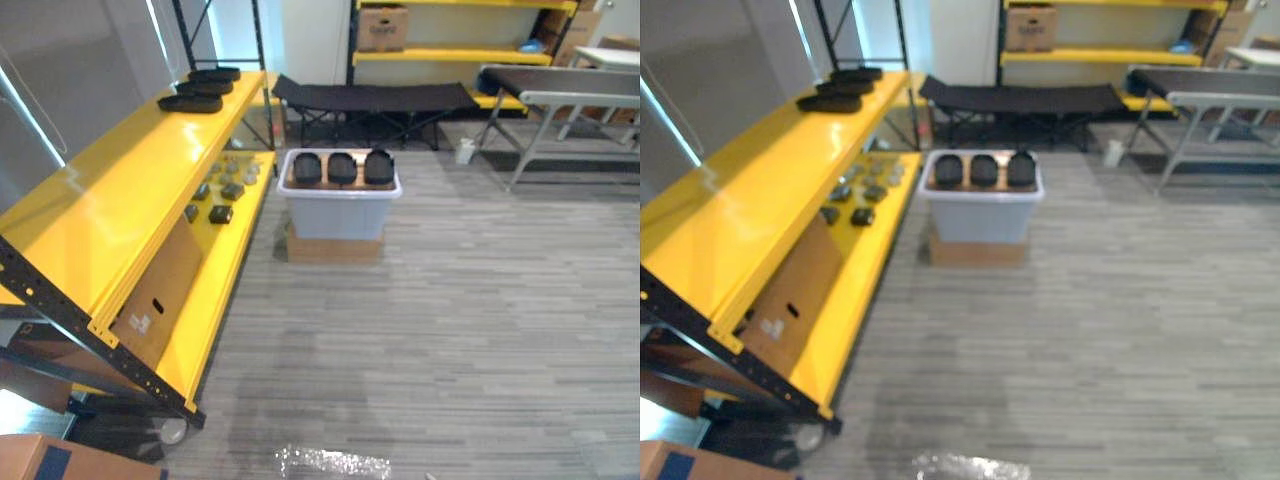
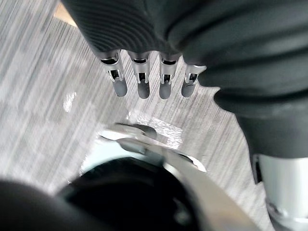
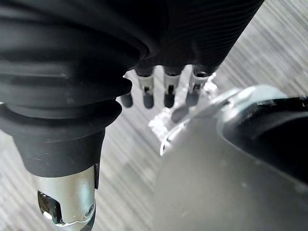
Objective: Walk over and take plastic housings, then place them on the shelf
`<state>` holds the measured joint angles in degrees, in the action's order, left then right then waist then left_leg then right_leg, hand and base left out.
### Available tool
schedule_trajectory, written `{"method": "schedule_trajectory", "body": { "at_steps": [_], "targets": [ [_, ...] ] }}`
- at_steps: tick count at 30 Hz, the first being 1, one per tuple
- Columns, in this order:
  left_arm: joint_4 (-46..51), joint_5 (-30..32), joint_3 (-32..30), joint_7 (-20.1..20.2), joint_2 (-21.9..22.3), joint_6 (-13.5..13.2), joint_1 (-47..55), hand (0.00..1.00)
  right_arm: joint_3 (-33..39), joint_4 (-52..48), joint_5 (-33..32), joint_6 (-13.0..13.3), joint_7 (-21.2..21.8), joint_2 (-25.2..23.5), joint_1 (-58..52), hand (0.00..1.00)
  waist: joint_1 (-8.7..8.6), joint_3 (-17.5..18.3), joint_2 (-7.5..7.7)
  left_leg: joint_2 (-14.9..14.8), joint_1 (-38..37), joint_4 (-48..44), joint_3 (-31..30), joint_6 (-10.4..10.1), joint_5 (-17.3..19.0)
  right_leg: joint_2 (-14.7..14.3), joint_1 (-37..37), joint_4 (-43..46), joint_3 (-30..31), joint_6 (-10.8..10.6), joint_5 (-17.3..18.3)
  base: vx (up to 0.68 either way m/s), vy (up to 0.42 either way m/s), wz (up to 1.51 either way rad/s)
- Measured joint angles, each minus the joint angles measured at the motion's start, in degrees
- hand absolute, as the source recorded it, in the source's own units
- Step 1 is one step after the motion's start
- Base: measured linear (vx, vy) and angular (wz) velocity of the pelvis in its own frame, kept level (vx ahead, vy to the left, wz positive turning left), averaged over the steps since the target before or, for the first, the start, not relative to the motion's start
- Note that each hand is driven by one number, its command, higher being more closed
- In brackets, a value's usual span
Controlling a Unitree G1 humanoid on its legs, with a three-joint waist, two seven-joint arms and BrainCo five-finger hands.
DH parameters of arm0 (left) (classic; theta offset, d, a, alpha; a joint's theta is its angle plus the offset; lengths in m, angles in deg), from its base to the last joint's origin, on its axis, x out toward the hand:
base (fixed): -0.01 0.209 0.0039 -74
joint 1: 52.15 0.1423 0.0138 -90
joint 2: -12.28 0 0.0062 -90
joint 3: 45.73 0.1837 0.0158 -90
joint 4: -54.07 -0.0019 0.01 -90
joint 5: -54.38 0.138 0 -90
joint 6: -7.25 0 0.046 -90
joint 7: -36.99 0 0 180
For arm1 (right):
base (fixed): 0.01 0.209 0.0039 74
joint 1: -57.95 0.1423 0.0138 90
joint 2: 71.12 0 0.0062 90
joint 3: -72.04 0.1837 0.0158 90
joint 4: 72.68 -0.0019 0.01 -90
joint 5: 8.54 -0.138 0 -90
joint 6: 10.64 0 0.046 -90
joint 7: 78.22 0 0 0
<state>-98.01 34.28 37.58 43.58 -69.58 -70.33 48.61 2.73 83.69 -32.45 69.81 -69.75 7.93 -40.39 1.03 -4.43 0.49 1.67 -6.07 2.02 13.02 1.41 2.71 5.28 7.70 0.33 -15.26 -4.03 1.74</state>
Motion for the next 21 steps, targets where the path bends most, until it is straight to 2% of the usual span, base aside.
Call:
{"method": "schedule_trajectory", "body": {
  "at_steps": [5, 9, 18, 21],
  "targets": [
    [0.00, -0.15, 0.00, 1.13, 0.08, -2.51, -0.73, 0.00, 0.79, 0.49, 0.02, -0.25, -0.95, -0.19, 1.81, 0.00, -0.03, -0.95, -0.19, 1.17, -2.24, 3.01, -0.01, 0.30, -1.14, 0.70, 1.59, -0.98, -0.80, -1.38, 0.16, 0.08, 0.042, 0.05],
    [0.01, -0.17, 0.02, 1.38, -0.29, -4.28, -1.58, 0.00, 1.78, 0.84, 0.04, -0.29, -1.08, -0.60, 3.12, 0.00, -0.05, -2.67, 0.39, 1.28, -3.06, 3.03, -0.10, 0.28, -1.14, 0.80, 2.30, -1.03, -1.93, -1.78, -0.03, 0.03, 0.010, 0.06],
    [-0.05, -2.27, 0.05, 1.03, -0.07, -4.38, -1.64, 0.00, 1.83, 1.60, 0.67, 0.92, -0.89, -0.61, 3.35, 0.00, -0.26, -2.89, 0.09, 1.23, -3.84, 3.16, 0.17, -0.53, -1.74, 0.82, 2.96, -0.93, -1.99, -1.93, -0.03, -0.06, -0.006, -0.02],
    [-0.05, -2.47, 0.09, 1.16, -0.11, -4.80, -2.21, 0.00, 1.56, 1.62, 2.68, 1.33, 0.24, -0.59, 3.42, 0.00, -0.31, -3.25, 0.19, 1.22, -3.14, 3.17, 0.04, -0.54, -1.70, 0.90, 2.08, -0.95, -2.14, -1.85, 0.50, -0.13, 0.015, 0.01]
  ]
}}
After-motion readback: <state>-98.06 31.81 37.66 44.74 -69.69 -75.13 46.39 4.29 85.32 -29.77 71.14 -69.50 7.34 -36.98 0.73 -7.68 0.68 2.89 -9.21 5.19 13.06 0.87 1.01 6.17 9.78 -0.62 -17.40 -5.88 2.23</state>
